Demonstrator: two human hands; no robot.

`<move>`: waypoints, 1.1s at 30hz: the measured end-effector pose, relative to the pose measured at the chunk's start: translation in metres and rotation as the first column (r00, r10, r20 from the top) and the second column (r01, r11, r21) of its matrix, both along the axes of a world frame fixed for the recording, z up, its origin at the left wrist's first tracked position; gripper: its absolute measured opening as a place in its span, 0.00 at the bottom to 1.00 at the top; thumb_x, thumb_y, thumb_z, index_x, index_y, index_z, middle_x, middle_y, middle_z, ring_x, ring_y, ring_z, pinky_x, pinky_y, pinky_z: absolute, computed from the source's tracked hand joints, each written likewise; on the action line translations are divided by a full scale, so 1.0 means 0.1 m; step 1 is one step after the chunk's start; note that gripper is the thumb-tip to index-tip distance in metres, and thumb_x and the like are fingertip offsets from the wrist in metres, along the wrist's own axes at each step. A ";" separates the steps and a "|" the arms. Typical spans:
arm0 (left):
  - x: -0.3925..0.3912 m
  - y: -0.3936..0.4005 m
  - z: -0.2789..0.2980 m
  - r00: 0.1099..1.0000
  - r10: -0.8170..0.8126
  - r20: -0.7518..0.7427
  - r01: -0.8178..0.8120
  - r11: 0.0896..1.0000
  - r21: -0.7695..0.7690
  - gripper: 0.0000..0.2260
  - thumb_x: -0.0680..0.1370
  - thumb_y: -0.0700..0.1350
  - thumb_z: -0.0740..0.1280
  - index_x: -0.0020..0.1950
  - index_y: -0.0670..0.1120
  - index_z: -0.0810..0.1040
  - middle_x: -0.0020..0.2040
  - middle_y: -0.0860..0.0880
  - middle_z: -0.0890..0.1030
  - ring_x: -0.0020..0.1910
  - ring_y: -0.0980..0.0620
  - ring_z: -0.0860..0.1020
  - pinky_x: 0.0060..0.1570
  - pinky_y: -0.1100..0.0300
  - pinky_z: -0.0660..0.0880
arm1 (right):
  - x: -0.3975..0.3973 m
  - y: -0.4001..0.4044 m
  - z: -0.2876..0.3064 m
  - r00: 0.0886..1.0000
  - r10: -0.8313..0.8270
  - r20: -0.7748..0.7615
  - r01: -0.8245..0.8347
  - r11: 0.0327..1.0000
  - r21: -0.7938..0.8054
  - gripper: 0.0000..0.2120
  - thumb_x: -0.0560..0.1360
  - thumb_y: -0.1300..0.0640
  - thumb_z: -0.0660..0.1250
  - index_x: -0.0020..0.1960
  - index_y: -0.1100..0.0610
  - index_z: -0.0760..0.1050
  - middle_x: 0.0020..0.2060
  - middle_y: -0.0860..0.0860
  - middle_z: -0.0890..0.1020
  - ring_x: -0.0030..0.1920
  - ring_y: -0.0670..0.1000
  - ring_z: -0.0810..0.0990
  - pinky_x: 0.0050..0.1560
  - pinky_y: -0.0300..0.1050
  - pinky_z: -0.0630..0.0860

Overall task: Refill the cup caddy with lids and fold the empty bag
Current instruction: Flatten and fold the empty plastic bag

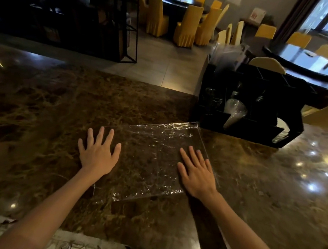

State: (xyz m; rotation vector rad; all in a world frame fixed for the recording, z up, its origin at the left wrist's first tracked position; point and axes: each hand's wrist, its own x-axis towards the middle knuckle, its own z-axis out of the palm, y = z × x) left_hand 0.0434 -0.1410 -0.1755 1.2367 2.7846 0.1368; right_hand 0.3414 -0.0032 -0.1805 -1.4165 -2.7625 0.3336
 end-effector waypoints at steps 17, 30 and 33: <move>0.37 0.08 0.42 0.949 -0.286 0.132 0.240 0.928 0.285 0.16 0.79 0.53 0.67 0.64 0.46 0.79 0.69 0.44 0.74 0.72 0.44 0.67 0.71 0.48 0.66 | 0.43 -0.84 0.53 0.793 -0.524 -0.312 0.400 0.833 -0.382 0.37 0.79 0.36 0.64 0.79 0.54 0.55 0.71 0.59 0.69 0.64 0.61 0.77 0.56 0.53 0.71; 0.20 1.11 0.45 0.900 -0.288 0.327 0.272 0.958 0.096 0.28 0.76 0.62 0.68 0.69 0.46 0.75 0.63 0.44 0.79 0.59 0.46 0.76 0.57 0.52 0.73 | 0.51 -0.96 0.32 0.323 -0.794 -0.514 0.215 0.591 -0.777 0.41 0.77 0.44 0.74 0.80 0.42 0.52 0.61 0.47 0.79 0.61 0.54 0.82 0.65 0.58 0.78; 0.16 1.09 0.50 0.800 -0.228 0.555 0.195 0.974 0.119 0.29 0.74 0.63 0.71 0.67 0.46 0.75 0.61 0.48 0.77 0.57 0.49 0.76 0.55 0.52 0.75 | 0.46 -0.91 0.28 0.176 -0.839 -0.514 0.159 0.540 -0.827 0.39 0.76 0.50 0.76 0.77 0.40 0.56 0.62 0.52 0.76 0.59 0.59 0.82 0.61 0.65 0.81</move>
